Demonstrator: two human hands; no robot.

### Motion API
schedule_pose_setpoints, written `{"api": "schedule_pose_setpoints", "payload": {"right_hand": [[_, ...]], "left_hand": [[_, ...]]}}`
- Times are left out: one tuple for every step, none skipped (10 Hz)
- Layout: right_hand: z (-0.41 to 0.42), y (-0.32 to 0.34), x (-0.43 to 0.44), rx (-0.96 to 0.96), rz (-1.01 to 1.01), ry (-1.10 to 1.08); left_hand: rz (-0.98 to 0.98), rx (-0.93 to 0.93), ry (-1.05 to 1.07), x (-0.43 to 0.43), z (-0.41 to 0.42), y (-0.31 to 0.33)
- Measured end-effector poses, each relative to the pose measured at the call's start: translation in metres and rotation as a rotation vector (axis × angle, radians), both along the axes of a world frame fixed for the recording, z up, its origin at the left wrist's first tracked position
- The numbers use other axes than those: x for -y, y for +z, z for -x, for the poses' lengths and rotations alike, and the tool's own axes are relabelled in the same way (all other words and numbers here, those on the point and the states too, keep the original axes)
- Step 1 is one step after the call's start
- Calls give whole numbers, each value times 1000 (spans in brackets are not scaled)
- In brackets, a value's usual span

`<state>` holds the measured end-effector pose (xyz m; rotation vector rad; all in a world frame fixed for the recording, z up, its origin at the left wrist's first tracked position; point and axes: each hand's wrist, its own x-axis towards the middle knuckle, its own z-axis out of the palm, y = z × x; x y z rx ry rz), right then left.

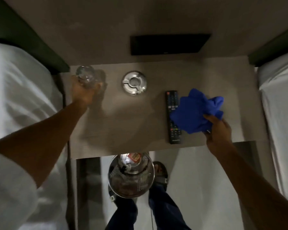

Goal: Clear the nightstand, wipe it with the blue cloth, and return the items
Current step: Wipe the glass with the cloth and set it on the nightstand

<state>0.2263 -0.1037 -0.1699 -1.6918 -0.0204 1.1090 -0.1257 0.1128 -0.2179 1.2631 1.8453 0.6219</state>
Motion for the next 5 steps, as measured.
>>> {"api": "schedule_pose_setpoints", "payload": {"right_hand": [[-55, -5, 30, 58, 10, -64], [-103, -27, 63, 118, 75, -139], [-134, -43, 79, 239, 119, -77], [-162, -64, 97, 392, 336, 69], [-159, -72, 104, 685, 615, 306]], "left_hand": [[-39, 12, 31, 17, -10, -3], [-96, -126, 131, 51, -21, -3], [-233, -337, 76, 81, -28, 1], [-400, -423, -41, 96, -34, 7], [-400, -537, -202, 110, -49, 25]]}}
